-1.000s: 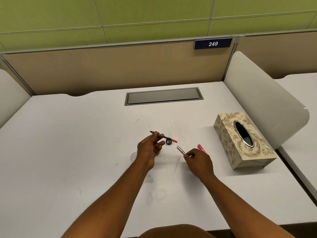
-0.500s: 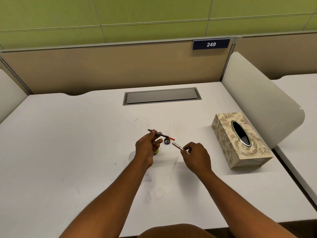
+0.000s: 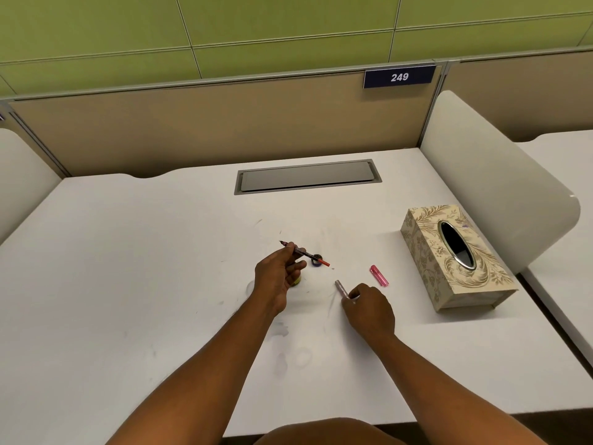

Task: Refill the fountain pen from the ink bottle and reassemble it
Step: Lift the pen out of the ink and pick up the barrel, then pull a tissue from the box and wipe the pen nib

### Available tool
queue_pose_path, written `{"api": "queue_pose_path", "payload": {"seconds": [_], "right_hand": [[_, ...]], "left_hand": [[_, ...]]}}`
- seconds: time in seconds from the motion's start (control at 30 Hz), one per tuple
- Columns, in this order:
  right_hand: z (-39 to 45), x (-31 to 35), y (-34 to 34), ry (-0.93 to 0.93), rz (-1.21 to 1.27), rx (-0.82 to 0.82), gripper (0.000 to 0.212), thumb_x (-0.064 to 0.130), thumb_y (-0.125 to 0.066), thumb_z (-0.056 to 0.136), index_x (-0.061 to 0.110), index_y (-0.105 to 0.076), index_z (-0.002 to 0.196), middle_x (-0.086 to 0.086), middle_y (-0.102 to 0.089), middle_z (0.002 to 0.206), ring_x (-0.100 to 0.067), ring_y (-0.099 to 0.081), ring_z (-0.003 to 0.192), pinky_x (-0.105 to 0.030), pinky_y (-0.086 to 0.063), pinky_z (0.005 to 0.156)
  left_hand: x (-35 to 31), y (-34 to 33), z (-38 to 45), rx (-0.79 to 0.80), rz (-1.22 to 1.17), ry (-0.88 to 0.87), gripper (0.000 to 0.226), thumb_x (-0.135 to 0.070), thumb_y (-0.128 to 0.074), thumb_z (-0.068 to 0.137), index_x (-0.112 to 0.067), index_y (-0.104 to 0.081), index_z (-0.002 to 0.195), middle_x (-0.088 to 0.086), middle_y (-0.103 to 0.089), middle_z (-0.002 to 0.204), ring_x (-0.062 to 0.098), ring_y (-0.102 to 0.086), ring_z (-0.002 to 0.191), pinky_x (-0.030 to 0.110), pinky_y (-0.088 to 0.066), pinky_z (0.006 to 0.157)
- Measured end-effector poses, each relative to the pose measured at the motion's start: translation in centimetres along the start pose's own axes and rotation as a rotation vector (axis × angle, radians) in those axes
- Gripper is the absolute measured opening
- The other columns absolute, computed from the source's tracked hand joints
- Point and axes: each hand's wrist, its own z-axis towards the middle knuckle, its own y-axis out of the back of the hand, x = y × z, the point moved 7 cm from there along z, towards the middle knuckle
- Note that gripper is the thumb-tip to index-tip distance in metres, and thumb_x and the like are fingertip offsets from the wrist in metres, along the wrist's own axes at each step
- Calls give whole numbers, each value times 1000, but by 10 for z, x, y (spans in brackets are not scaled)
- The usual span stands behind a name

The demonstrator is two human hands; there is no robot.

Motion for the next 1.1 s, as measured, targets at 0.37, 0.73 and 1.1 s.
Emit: {"api": "queue_pose_path", "payload": {"seconds": [0.37, 0.73, 1.1], "right_hand": [[-2, -3, -1, 29, -40, -7, 23, 37, -58, 87, 21, -63, 102, 0, -62, 98, -23, -60, 90, -33, -51, 75], [14, -6, 57, 36, 129, -172, 23, 36, -60, 88, 20, -68, 102, -1, -70, 96, -23, -65, 93, -32, -48, 77], [65, -31, 204, 237, -93, -415, 18, 18, -58, 93, 10, -72, 99, -15, -65, 101, -32, -62, 92, -32, -45, 72]], "left_hand": [[1, -5, -4, 17, 28, 1, 13, -21, -67, 93, -10, -74, 90, 2, -77, 86, 14, -70, 66, 22, -50, 61], [5, -19, -7, 55, 39, 17, 13, -22, -66, 94, -12, -74, 90, -1, -78, 84, 11, -73, 64, 19, -47, 55], [24, -69, -6, 162, 97, 65, 13, -24, -67, 93, -14, -74, 93, -2, -78, 87, 13, -70, 71, 19, -48, 59]]}}
